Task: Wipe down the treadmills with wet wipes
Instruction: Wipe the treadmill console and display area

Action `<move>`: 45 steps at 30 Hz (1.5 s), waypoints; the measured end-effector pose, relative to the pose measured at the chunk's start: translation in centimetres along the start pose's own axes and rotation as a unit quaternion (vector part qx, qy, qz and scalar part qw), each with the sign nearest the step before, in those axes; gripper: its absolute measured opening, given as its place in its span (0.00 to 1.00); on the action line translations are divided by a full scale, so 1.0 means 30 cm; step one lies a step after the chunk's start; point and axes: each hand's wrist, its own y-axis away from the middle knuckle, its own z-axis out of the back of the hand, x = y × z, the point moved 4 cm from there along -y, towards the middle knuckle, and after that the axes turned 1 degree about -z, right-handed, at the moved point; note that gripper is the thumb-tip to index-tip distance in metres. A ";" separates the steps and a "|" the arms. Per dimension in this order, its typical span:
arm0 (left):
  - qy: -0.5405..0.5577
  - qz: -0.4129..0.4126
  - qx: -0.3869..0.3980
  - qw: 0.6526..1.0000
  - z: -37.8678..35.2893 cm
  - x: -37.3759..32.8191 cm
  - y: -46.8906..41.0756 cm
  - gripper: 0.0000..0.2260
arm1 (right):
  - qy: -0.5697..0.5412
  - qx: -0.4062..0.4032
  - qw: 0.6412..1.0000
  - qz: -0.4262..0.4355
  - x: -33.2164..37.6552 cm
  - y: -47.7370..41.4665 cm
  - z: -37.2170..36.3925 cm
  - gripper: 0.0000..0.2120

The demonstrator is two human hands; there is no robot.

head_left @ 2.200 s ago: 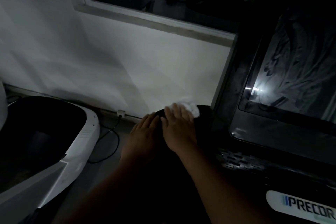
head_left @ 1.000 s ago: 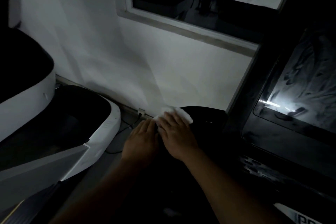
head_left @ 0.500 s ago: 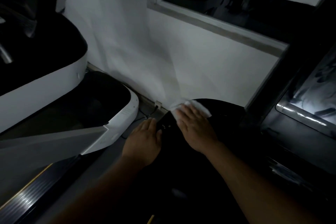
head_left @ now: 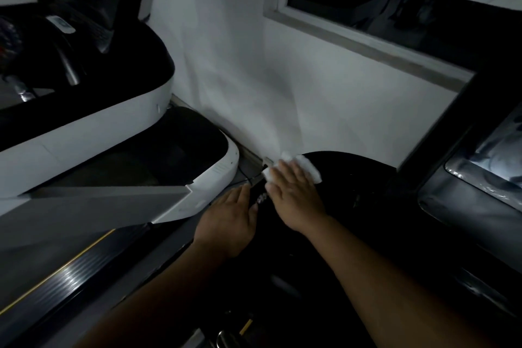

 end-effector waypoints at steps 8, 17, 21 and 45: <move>-0.024 0.050 0.029 0.998 0.025 0.103 0.214 0.34 | -0.042 0.046 0.996 0.062 0.011 0.063 -0.009 0.45; -0.028 0.055 -0.009 0.998 0.026 0.086 0.224 0.32 | -0.060 0.065 0.981 0.170 0.084 0.176 -0.050 0.30; -0.017 0.052 -0.016 0.998 0.037 0.080 0.223 0.29 | -0.110 -0.007 0.988 0.107 0.111 0.091 -0.025 0.27; -0.024 0.078 -0.043 0.996 0.036 0.181 0.369 0.29 | -0.025 0.037 0.993 0.110 0.336 0.148 -0.087 0.27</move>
